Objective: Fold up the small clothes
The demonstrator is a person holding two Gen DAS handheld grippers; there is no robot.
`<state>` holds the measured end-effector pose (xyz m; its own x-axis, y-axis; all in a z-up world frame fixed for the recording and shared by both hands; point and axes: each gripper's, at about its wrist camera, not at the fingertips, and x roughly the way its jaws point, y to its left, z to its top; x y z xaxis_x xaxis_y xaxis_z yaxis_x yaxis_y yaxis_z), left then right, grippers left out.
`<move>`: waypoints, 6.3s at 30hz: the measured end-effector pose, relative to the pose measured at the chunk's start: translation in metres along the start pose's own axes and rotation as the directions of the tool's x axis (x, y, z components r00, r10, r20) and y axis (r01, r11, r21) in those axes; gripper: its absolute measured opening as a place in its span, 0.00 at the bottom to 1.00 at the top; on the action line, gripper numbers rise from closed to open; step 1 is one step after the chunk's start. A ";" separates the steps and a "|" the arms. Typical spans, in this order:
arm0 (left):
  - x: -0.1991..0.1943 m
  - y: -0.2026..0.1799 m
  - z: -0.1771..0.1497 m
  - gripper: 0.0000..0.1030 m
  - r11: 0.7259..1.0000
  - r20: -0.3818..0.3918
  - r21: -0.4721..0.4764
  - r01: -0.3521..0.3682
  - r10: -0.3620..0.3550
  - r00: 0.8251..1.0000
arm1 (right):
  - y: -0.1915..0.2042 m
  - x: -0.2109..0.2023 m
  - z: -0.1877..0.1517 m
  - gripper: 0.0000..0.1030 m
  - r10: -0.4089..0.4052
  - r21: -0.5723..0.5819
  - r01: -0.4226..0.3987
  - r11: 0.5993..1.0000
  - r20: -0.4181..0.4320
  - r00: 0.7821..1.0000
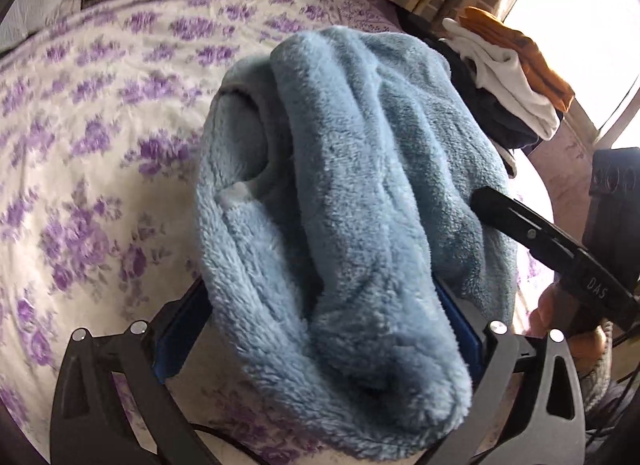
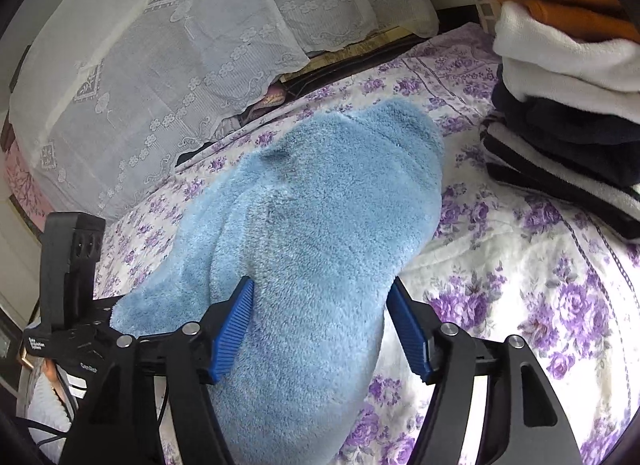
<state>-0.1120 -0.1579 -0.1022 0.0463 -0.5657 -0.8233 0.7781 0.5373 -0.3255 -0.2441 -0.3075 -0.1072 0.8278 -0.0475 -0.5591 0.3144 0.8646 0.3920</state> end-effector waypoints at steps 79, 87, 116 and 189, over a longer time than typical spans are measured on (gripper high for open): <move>-0.032 -0.185 0.006 0.72 0.937 0.132 0.350 0.006 -0.056 0.990 | -0.128 -0.146 -0.044 0.61 -0.214 0.221 0.203 0.954 0.028 0.976; -0.026 -0.220 0.010 0.72 0.905 0.145 0.422 -0.045 -0.018 0.989 | -0.127 -0.146 -0.044 0.63 -0.222 0.219 0.211 0.953 0.024 0.975; 0.066 -0.215 0.062 0.89 0.911 0.069 0.370 -0.183 0.170 0.983 | -0.112 -0.101 0.031 0.35 -0.411 0.026 0.411 0.911 0.043 0.910; 0.046 -0.179 0.002 0.96 0.908 0.225 0.364 -0.210 0.133 0.965 | -0.040 -0.161 -0.059 0.72 -0.389 0.054 0.391 0.919 -0.036 0.920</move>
<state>-0.2477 -0.2812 -0.0804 0.2892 -0.6156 -0.7331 0.9243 0.3789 0.0464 -0.4173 -0.3054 -0.0763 0.6228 -0.3626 -0.6933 0.6374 0.7490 0.1809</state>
